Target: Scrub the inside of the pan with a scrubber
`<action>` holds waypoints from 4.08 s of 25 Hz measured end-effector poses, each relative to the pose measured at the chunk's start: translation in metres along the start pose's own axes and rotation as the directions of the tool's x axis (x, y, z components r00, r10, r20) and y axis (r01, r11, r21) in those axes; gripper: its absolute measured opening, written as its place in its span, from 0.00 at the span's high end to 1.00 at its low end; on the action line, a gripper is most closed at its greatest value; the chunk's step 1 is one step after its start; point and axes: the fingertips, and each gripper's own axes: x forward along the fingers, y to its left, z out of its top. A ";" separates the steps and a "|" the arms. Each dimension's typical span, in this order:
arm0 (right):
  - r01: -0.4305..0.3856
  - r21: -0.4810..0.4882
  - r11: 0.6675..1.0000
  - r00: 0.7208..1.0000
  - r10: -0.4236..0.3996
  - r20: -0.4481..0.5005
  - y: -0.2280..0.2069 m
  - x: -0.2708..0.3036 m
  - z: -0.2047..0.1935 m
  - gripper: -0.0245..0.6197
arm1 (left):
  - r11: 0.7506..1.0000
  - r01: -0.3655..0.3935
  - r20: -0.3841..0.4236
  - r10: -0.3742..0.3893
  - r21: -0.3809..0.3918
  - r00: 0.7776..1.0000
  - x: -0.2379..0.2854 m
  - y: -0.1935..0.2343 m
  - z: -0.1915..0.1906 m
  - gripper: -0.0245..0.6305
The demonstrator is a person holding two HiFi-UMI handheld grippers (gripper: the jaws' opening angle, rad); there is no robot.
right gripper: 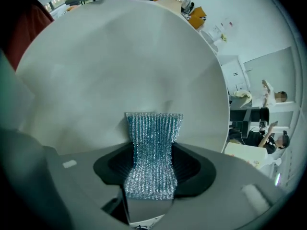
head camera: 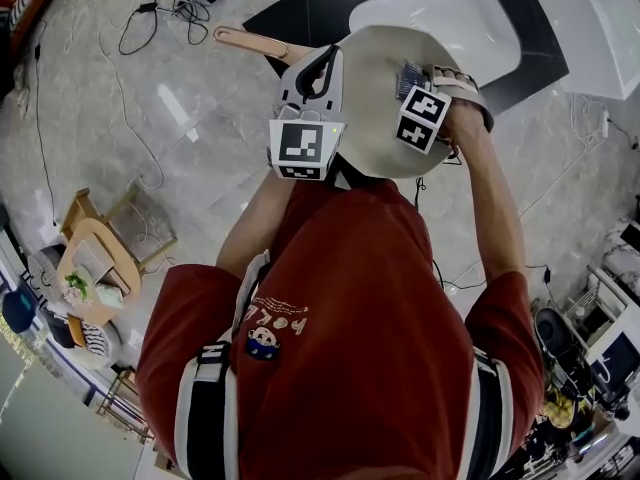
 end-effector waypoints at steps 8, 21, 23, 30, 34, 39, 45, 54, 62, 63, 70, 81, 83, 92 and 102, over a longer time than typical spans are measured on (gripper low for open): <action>0.197 0.084 0.977 0.977 -0.202 0.061 -0.040 0.000 0.012 0.58 | 0.999 -0.030 -0.023 0.030 0.014 0.999 0.001 0.003 -0.005 0.95; 0.335 0.312 0.889 0.902 -0.398 0.166 -0.083 -0.010 0.039 0.58 | 0.996 -0.078 -0.051 0.079 0.036 0.996 -0.004 0.012 -0.010 0.95; 0.333 0.322 0.886 0.894 -0.406 0.191 -0.084 -0.013 0.046 0.58 | 0.996 -0.083 -0.053 0.085 0.038 0.995 -0.005 0.013 -0.010 0.95; 0.174 0.391 0.904 0.875 -0.324 0.360 -0.075 -0.016 0.080 0.58 | 0.993 -0.105 -0.050 0.107 0.045 0.993 -0.008 0.015 -0.008 0.95; 0.024 0.377 0.926 0.876 -0.201 0.438 -0.056 -0.011 0.102 0.58 | 0.992 -0.120 -0.053 0.122 0.047 0.991 -0.012 0.018 -0.009 0.95; -0.076 0.306 0.949 0.894 -0.071 0.443 -0.036 -0.006 0.109 0.58 | 0.990 -0.137 -0.052 0.139 0.041 0.989 -0.016 0.020 -0.009 0.95; -0.132 0.188 0.973 0.888 0.032 0.458 -0.002 -0.016 0.120 0.58 | 0.989 -0.143 -0.046 0.145 0.038 0.988 -0.016 0.021 -0.008 0.96; -0.253 0.006 0.967 0.879 0.227 0.420 0.065 -0.039 0.111 0.58 | 0.990 -0.137 -0.042 0.138 0.033 0.990 -0.014 0.017 -0.007 0.95; -0.318 0.046 0.947 0.895 0.283 0.345 0.077 -0.035 0.069 0.58 | 0.993 -0.114 -0.042 0.115 0.032 0.992 -0.010 0.008 -0.008 0.96; -0.318 0.068 0.946 0.900 0.278 0.335 0.075 -0.034 0.064 0.58 | 0.993 -0.111 -0.043 0.112 0.032 0.993 -0.010 0.007 -0.008 0.95; -0.273 0.317 0.908 0.952 0.208 0.224 0.041 -0.014 0.032 0.57 | 0.995 -0.099 -0.038 0.101 0.031 0.994 -0.008 0.004 -0.006 0.96; -0.241 0.459 0.855 0.967 0.172 0.186 0.005 0.002 0.021 0.54 | 0.994 -0.098 -0.030 0.099 0.042 0.995 -0.009 0.006 -0.001 0.95; -0.228 0.475 0.850 0.970 0.155 0.188 0.000 0.004 0.021 0.55 | 0.994 -0.099 -0.030 0.100 0.042 0.995 -0.010 0.005 -0.001 0.95; -0.278 0.554 0.785 0.945 0.119 0.305 -0.029 0.007 0.046 0.55 | 0.992 -0.118 -0.038 0.120 0.045 0.992 -0.015 0.003 -0.005 0.95; -0.458 0.500 0.735 0.853 0.206 0.480 -0.003 -0.015 0.087 0.55 | 0.984 -0.176 -0.037 0.177 0.031 0.984 -0.024 0.009 -0.006 0.95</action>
